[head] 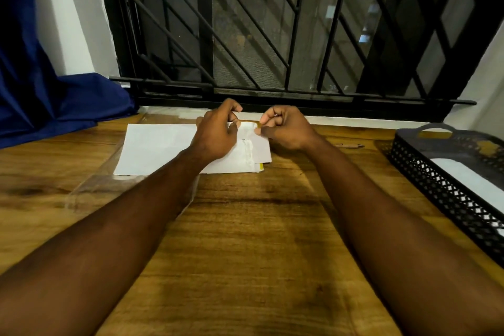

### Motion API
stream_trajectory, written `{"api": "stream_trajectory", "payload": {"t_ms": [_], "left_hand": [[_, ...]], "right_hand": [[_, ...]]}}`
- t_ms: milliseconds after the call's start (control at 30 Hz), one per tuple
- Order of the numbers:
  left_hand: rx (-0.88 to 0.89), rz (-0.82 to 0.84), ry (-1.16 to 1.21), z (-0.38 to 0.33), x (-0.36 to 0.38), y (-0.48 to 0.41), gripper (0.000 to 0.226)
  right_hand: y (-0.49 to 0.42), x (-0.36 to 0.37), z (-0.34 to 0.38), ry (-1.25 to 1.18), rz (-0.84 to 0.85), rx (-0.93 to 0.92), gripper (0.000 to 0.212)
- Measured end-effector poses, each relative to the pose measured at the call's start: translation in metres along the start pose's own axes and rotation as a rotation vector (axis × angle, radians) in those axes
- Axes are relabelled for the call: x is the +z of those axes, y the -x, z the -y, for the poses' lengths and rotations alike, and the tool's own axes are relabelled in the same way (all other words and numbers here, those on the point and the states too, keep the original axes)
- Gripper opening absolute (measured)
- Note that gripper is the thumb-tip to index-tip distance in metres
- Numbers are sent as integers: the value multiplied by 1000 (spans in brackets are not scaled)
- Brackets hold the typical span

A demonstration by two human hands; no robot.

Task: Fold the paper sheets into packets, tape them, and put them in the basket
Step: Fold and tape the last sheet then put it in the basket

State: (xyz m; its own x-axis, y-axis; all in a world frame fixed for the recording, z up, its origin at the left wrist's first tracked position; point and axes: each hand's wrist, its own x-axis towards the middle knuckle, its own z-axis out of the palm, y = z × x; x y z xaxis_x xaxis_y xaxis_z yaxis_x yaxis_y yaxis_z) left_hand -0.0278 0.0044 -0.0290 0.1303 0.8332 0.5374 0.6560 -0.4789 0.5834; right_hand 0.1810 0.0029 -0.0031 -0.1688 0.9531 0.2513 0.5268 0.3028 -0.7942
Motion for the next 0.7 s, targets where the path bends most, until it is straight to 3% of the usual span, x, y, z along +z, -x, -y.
{"api": "stream_trajectory", "payload": {"t_ms": [167, 400, 700], "left_hand": [[13, -24, -27, -1, -2, 0, 38], [9, -59, 1, -8, -5, 1, 34], [34, -64, 11, -10, -4, 2, 35]], "right_hand": [[1, 8, 10, -17, 13, -63, 30], [7, -6, 9, -98, 21, 42, 42], [9, 23, 7, -34, -94, -9, 49]]}}
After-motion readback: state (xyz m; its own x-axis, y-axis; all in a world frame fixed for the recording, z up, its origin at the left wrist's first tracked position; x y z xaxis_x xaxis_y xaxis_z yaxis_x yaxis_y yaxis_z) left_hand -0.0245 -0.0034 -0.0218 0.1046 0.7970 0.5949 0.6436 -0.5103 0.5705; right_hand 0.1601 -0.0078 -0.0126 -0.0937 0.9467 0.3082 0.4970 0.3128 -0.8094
